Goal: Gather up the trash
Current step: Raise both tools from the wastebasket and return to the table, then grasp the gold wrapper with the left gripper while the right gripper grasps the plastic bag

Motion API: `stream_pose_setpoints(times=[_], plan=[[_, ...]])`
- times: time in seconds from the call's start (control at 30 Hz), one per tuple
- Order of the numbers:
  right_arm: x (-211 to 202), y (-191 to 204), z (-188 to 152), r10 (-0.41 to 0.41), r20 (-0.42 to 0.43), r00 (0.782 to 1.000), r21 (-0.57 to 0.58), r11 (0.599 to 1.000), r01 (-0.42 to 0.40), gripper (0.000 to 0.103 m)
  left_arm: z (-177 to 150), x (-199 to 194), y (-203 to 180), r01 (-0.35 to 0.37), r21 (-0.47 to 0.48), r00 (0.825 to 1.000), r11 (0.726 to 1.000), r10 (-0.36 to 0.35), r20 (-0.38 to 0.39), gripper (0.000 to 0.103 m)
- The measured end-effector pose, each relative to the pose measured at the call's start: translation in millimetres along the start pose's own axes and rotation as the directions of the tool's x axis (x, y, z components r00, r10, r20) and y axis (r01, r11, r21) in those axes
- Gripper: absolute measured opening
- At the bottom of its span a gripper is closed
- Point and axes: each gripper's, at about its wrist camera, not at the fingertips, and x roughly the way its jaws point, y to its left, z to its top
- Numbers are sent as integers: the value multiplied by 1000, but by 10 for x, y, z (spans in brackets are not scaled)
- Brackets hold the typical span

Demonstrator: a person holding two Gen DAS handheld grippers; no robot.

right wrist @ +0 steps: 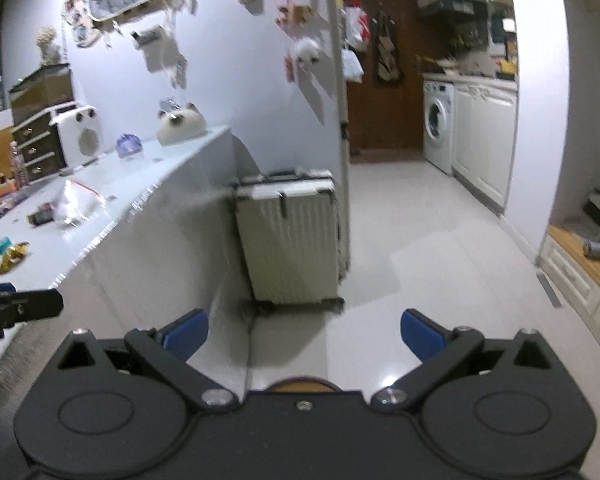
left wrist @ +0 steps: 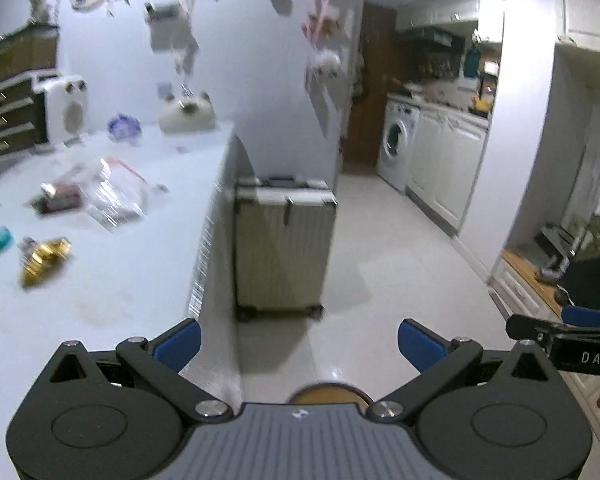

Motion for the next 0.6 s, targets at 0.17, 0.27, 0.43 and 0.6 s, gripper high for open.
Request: stream_pose_setpoints(times=[0.17, 0.27, 0.43, 0.6], plan=[[-24, 232, 182, 26, 33, 999, -35, 999, -25, 103, 141, -221, 247, -54, -10, 997, 998, 55, 57, 103], [9, 387, 271, 45, 48, 998, -45, 998, -43, 103, 234, -286, 473, -87, -19, 993, 996, 88, 75, 103], [100, 673, 374, 71, 67, 995, -67, 995, -67, 103, 311, -320, 829, -143, 6, 986, 990, 142, 83, 103], [220, 971, 432, 110, 85, 990, -92, 991, -102, 103, 376, -229, 1298, -203, 11, 977, 979, 202, 69, 103]])
